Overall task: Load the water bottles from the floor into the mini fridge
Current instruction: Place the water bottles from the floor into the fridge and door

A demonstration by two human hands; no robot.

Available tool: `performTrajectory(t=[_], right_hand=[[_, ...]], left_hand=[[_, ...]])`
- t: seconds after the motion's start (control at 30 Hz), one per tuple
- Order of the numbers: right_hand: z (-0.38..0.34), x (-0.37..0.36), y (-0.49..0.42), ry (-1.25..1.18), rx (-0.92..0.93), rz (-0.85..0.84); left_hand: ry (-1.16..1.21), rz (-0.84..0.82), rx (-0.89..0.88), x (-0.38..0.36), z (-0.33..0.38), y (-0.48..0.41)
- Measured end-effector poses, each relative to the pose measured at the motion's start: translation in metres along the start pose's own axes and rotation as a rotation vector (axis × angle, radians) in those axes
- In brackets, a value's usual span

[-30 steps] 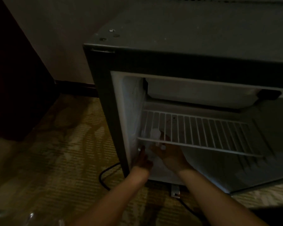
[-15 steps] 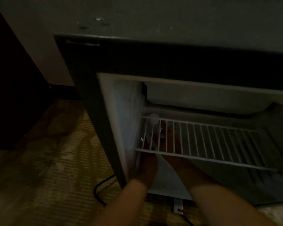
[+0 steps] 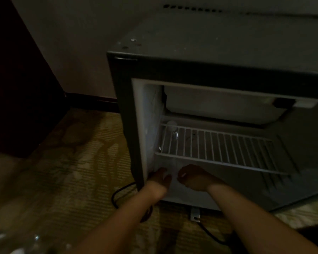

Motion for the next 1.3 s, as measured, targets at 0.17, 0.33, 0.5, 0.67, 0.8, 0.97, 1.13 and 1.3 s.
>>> performTrajectory(t=[0.17,0.33,0.5,0.67,0.8,0.97,1.13,1.3], right_hand=[[-0.021,0.012,0.049,0.113,0.035,-0.028],[-0.057,0.037,0.114,0.183,0.123,0.015],[-0.109,0.063,0.182,0.235,0.274,0.101],[-0.167,0.076,0.246,0.262,0.377,0.176],[-0.208,0.058,0.292,0.276,0.433,0.168],[-0.245,0.012,0.327,0.260,0.443,0.147],[-0.283,-0.069,0.369,0.217,0.497,0.081],[-0.302,-0.170,0.389,0.153,0.520,-0.072]], left_hand=[[0.126,-0.078,-0.060,0.025,0.007,0.048],[0.103,-0.034,-0.088,0.070,0.027,0.108],[-0.060,0.050,-0.147,0.129,0.054,0.175],[-0.283,0.094,-0.136,0.193,0.068,0.245],[-0.413,0.053,-0.083,0.217,0.061,0.305],[-0.518,0.048,-0.026,0.230,0.042,0.369],[-0.529,0.008,0.019,0.222,-0.015,0.452],[-0.412,-0.074,0.112,0.195,-0.102,0.517]])
Point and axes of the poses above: each hand's wrist, its own y-axis away from the middle knuckle, its own x-axis out of the back of the hand, z = x × y, the point moved 6 cm from there along -y, towards the middle knuckle, and after that the axes turned 6 degrees about -x, right-handed, at the moved point
